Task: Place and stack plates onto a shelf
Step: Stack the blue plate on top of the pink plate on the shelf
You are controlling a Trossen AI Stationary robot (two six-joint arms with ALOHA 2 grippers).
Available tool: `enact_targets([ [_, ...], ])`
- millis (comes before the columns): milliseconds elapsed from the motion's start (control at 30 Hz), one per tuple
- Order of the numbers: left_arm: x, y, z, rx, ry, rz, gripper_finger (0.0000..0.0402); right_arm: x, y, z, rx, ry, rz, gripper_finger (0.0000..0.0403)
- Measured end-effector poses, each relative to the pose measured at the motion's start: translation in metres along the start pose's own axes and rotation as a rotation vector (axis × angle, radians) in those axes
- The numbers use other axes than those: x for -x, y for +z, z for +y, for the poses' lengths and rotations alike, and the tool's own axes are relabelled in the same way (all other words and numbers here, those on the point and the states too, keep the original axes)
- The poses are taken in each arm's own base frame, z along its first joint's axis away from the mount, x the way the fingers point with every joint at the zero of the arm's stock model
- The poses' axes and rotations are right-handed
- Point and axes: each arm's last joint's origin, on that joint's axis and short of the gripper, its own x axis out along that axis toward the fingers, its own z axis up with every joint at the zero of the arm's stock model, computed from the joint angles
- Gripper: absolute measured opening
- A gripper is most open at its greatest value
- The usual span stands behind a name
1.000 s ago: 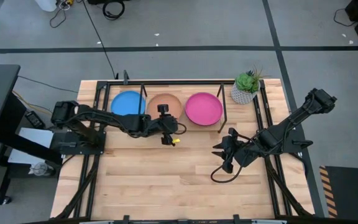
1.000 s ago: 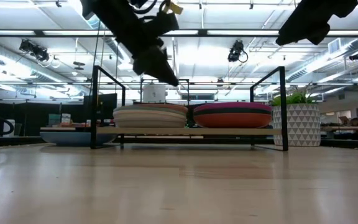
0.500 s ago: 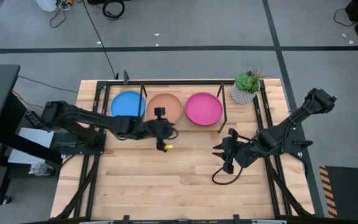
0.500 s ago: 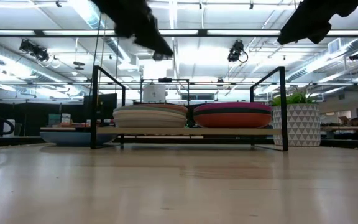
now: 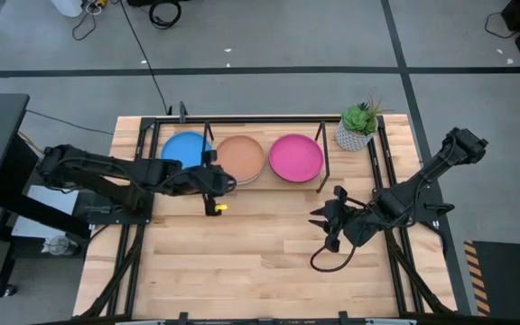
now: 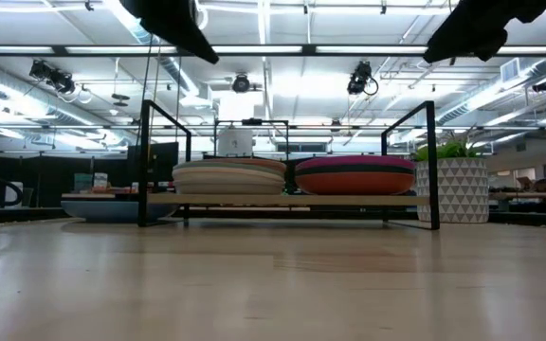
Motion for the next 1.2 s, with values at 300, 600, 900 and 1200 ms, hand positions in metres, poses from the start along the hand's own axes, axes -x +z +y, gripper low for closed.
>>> enact_targets([
  [300, -0.007, -0.042, -0.011, 0.032, -0.033, -0.057, 0.0043, -0.010, -0.025, -0.001, 0.010, 0.013, -0.018, 0.0117],
  [600, 0.045, -0.060, 0.013, 0.166, 0.004, -0.251, 0.0043, -0.017, -0.034, -0.002, 0.013, 0.043, -0.044, 0.0117],
  [900, 0.082, -0.103, 0.027, 0.362, 0.051, -0.200, 0.0043, -0.016, -0.033, 0.003, 0.036, 0.093, -0.093, 0.0117],
  [1200, 0.087, -0.130, 0.025, 0.512, 0.034, 0.006, 0.0043, -0.022, -0.037, 0.005, 0.151, 0.037, -0.256, 0.0117],
])
